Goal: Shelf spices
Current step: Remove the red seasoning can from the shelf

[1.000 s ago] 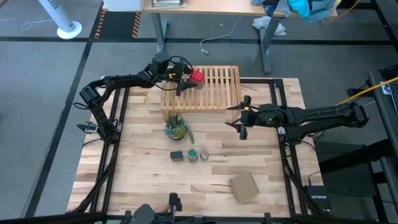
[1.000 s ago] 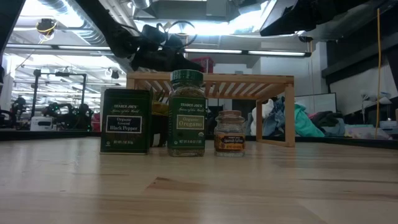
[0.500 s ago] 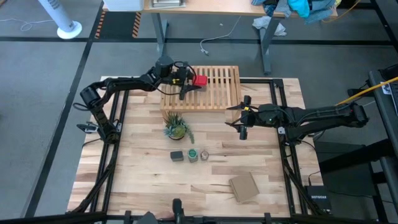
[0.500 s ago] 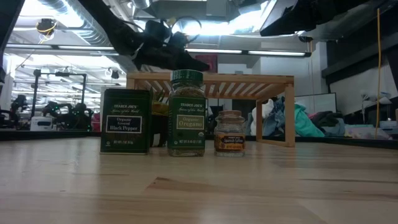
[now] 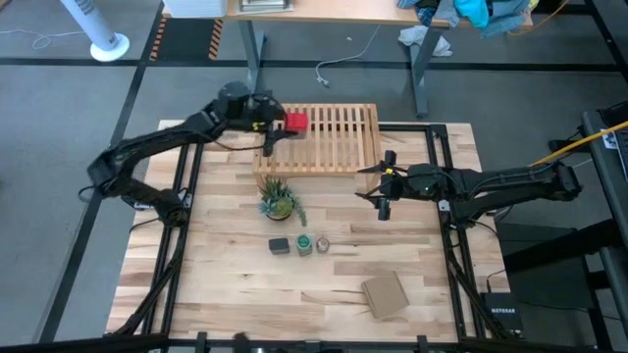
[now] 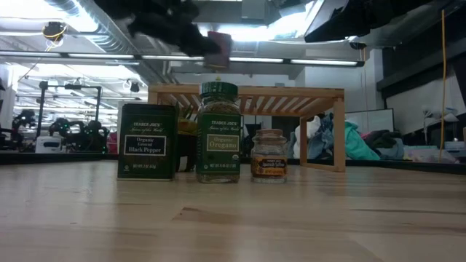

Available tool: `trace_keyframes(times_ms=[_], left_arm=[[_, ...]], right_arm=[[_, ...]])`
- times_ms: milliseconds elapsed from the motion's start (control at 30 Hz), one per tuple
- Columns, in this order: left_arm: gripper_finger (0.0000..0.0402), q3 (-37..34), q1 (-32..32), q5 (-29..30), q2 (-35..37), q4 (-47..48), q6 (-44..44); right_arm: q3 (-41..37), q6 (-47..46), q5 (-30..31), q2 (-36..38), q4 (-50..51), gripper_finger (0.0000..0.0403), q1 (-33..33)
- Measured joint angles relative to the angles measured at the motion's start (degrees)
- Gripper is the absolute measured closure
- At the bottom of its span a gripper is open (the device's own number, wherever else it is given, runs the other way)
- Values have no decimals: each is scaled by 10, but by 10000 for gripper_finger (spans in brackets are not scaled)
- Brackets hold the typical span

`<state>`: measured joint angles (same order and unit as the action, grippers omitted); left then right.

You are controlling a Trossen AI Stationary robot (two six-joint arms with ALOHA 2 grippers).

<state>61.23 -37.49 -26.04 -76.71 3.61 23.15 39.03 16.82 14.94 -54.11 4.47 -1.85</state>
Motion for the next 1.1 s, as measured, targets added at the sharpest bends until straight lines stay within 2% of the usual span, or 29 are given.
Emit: trace_keyframes(times_ms=[167, 333, 700, 900, 1100], left_arm=[[231, 0, 47, 66, 97, 154, 5], [231, 0, 126, 138, 162, 245, -55], [231, -1, 351, 413, 186, 447, -240], [231, -55, 433, 490, 209, 453, -341], [231, -163, 490, 521, 263, 346, -406]], right_arm=[[0, 0, 0, 0, 0, 111, 0], [0, 0, 0, 0, 0, 111, 0], [0, 0, 0, 0, 0, 111, 0], [0, 0, 0, 0, -1, 111, 0], [0, 0, 0, 0, 0, 111, 0]])
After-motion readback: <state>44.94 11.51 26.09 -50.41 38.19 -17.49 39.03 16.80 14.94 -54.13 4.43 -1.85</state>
